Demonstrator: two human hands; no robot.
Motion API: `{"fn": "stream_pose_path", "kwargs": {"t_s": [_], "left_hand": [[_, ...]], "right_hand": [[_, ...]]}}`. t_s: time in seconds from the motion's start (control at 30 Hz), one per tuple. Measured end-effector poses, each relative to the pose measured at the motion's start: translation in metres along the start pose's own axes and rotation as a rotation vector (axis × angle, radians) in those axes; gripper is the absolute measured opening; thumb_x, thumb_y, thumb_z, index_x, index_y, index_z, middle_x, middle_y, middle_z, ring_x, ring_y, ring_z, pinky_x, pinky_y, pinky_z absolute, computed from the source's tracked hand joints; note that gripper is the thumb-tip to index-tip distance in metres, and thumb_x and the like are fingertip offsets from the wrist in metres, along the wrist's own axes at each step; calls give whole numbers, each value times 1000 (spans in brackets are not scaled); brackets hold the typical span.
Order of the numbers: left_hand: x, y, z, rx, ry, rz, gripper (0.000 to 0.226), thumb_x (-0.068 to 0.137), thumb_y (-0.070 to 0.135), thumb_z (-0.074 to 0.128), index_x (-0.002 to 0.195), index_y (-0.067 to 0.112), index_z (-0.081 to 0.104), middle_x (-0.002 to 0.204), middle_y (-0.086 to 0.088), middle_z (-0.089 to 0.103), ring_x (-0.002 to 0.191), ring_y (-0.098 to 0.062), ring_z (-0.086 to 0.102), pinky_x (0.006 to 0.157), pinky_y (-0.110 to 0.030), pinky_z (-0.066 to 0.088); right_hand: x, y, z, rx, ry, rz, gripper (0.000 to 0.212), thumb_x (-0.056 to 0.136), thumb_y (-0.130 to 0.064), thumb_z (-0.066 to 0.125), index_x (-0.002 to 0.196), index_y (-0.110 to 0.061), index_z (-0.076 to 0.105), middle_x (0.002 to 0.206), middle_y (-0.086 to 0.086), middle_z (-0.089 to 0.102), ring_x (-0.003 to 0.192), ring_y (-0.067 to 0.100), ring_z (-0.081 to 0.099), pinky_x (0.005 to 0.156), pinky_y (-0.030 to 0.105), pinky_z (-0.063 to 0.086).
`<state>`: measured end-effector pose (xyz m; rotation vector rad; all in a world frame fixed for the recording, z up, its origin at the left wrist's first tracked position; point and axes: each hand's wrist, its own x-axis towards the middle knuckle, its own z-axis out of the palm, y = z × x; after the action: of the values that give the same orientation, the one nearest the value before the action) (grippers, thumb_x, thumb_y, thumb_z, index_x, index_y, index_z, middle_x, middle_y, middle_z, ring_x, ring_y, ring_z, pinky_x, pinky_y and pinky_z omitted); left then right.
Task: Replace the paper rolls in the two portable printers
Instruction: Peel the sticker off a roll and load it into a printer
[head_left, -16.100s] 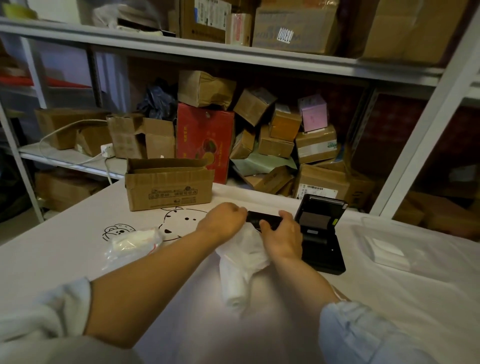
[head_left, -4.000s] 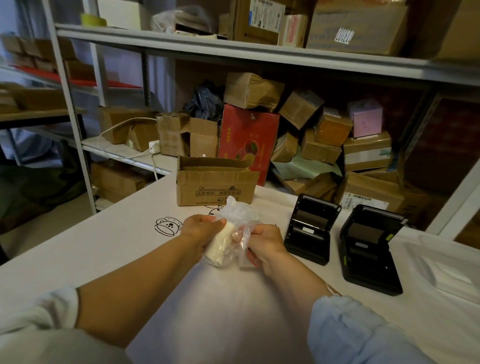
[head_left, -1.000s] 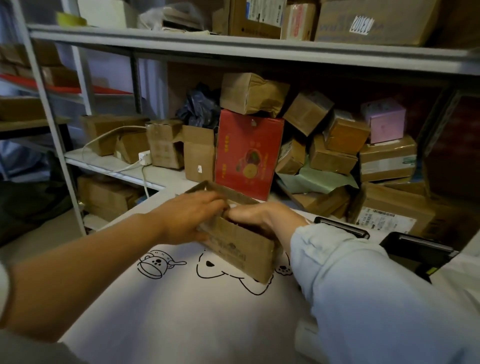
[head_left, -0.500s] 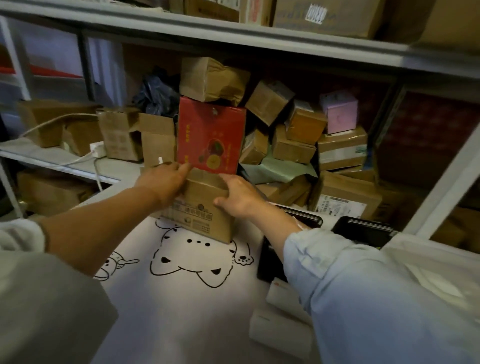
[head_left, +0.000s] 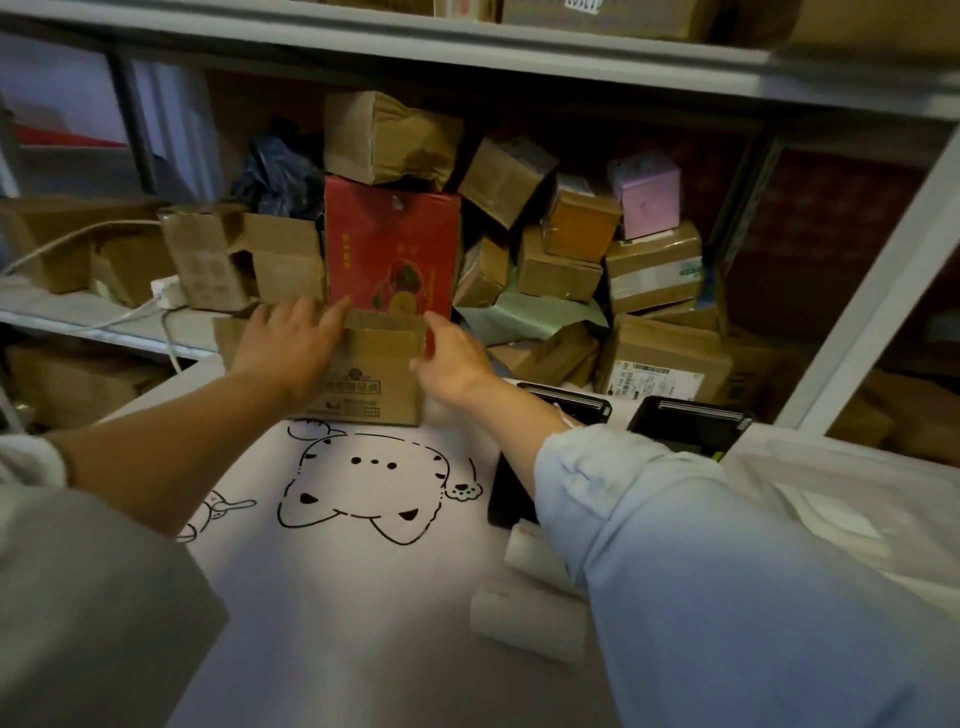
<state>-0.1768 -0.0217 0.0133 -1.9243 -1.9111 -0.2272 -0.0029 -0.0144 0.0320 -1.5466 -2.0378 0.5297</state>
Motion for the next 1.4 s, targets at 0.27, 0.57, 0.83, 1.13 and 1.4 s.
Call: {"fn": "stream_pose_path", "kwargs": {"t_s": [0.27,0.57,0.83,1.13,1.4], "left_hand": [[-42,68,-44,-259,-25,123,66,85,18,60,143,22,29,137,-12,37,126,-31,39,103,-44,40],[-96,131,-44,-756,-328,120,25,92,19,57,116,20,62,120,-3,64,104,-18,60,88,-30,49],[-116,155,-41,-939,-733,1,45,82,40,67,114,14,48,114,-7,53,106,-25,57,82,-34,55],[-117,151,-40,-835,-895,153,69,75,21,77,129,19,33,115,0,47,105,-18,50,90,-29,49],[-122,171,-32,-868,-651,222,70,76,22,77,131,18,33,119,-6,53,102,-16,51,92,-26,44]], "right_hand": [[-56,10,-44,2,-3,26,43,92,-19,57,134,-15,52,133,9,58,123,29,53,100,37,45],[-132,71,-77,-90,-33,199,24,90,-19,61,113,-20,65,107,5,69,95,21,67,89,42,54],[-176,104,-57,-199,-234,308,54,79,-42,73,124,-18,57,120,1,57,109,20,56,92,34,49],[-165,114,-44,-162,-248,355,46,76,-27,78,116,-14,60,117,4,61,109,21,58,93,38,52],[-172,136,-63,-90,-172,403,54,79,-34,74,123,-13,52,122,6,56,108,20,54,88,30,50]]}}
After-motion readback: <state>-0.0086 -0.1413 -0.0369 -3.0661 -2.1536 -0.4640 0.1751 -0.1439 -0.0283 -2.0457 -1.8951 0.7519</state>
